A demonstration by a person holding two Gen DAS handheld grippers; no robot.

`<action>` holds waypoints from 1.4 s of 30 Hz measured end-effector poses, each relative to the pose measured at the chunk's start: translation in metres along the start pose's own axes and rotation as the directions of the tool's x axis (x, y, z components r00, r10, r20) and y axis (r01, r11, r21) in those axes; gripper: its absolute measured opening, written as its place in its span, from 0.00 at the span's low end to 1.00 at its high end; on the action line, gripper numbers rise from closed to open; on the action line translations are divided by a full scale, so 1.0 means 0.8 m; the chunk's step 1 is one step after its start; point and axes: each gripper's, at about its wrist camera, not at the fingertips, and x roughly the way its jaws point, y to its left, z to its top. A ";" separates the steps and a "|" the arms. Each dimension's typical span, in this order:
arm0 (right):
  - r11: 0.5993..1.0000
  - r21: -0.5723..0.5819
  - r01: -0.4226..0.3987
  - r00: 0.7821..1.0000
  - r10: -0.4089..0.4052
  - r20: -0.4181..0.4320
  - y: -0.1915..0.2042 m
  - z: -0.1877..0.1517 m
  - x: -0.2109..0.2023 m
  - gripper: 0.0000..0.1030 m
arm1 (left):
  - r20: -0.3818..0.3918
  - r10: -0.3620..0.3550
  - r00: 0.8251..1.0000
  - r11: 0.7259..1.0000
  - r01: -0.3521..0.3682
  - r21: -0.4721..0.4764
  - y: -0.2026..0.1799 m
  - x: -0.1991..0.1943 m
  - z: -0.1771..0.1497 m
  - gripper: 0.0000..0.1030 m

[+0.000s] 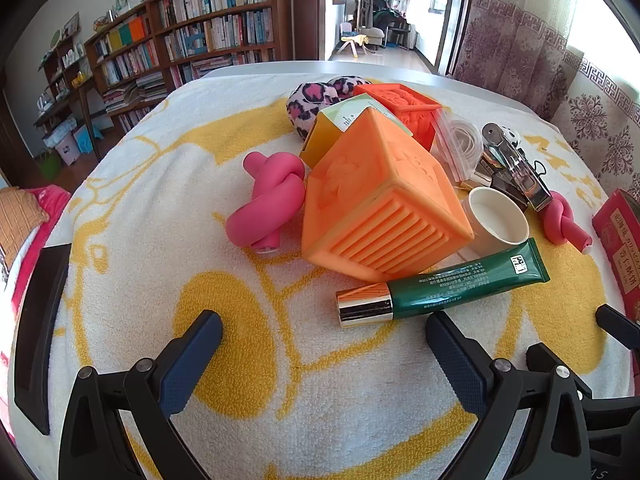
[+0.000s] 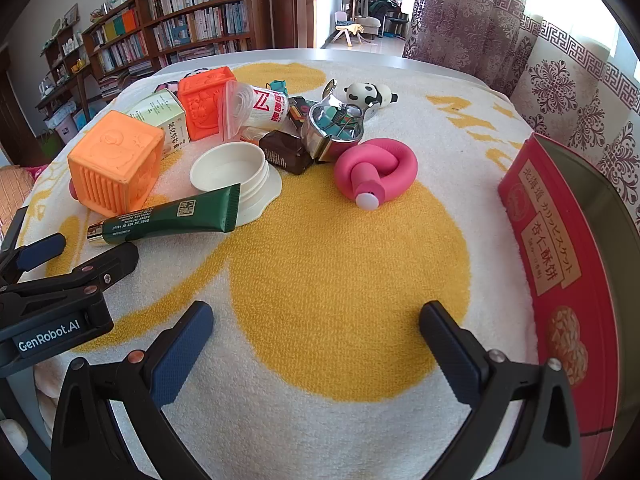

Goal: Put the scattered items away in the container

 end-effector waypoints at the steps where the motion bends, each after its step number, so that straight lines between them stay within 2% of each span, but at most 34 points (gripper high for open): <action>1: 1.000 0.000 0.000 1.000 0.000 0.000 0.000 0.000 0.000 1.00 | 0.000 0.000 1.000 1.000 0.000 0.000 0.000 0.000 0.000 1.00; 19: 1.000 0.002 -0.001 1.000 0.001 0.000 0.002 -0.002 -0.001 1.00 | 0.000 -0.002 1.000 1.000 0.002 0.000 0.001 0.000 0.000 1.00; 30: 0.997 -0.043 -0.058 0.998 0.058 0.007 -0.007 -0.001 -0.001 1.00 | 0.000 -0.002 1.000 1.000 0.002 0.000 0.000 0.000 0.000 1.00; 42: 0.997 -0.056 -0.045 0.999 0.045 0.005 -0.004 -0.002 0.001 1.00 | 0.000 0.003 1.000 1.000 -0.003 -0.002 -0.005 -0.002 -0.002 1.00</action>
